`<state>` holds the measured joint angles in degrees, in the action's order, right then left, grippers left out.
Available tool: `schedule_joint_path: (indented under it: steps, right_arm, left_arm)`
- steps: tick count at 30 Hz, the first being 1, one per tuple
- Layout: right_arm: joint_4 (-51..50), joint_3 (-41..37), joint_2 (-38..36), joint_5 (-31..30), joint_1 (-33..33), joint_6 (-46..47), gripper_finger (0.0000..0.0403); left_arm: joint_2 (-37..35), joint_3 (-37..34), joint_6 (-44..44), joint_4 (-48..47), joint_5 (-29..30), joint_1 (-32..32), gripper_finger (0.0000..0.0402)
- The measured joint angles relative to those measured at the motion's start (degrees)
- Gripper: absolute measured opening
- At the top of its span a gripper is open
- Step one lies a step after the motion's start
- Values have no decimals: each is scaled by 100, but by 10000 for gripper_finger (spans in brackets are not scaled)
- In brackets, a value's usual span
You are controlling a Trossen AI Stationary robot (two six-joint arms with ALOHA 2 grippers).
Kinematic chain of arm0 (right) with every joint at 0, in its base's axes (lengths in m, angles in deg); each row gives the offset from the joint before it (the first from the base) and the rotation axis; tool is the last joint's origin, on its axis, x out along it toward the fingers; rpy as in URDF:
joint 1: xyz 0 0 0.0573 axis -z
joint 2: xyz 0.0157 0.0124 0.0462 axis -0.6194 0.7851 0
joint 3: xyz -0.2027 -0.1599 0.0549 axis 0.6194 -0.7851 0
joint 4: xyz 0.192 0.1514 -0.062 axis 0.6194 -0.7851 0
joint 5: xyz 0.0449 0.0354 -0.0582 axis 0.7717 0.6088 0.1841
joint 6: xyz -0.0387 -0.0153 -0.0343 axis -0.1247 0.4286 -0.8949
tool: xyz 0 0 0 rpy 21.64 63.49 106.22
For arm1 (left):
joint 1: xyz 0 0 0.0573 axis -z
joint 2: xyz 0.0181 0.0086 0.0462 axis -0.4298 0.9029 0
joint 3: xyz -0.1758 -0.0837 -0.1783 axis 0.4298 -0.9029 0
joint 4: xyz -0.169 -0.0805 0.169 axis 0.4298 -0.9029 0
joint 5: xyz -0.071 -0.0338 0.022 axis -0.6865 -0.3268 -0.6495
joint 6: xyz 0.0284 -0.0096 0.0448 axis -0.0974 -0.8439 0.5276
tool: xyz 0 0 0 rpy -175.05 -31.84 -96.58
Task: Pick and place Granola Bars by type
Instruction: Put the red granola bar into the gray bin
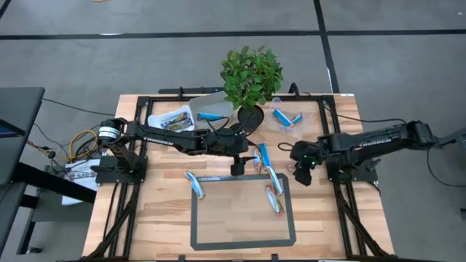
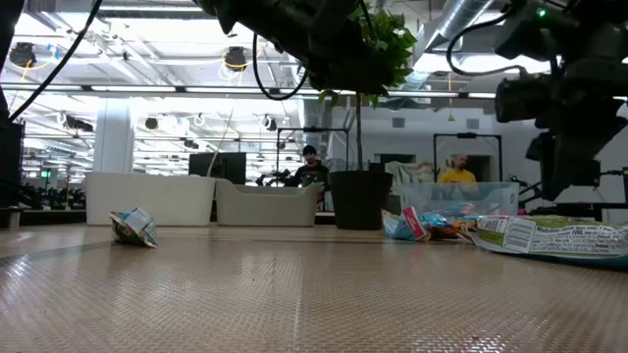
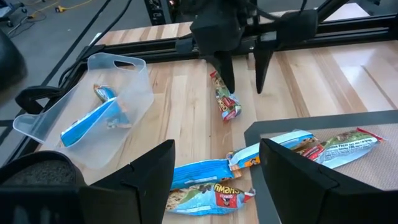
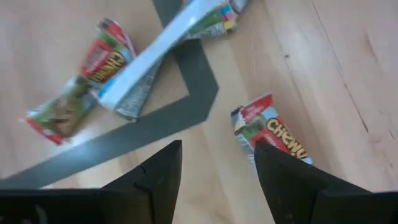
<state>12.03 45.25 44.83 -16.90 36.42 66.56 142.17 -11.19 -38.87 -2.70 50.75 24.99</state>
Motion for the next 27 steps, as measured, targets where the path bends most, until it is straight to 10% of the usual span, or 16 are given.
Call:
schedule_joint_path:
  steps: [19,27]
  right_arm:
    - [-357,700,2566,-1016,-148,-54,188]
    - [-440,1024,2594,-1474,-141,-48,102]
  left_arm:
    - [0,-1,2,-181,11,15,228]
    - [0,-2,10,-186,16,15,228]
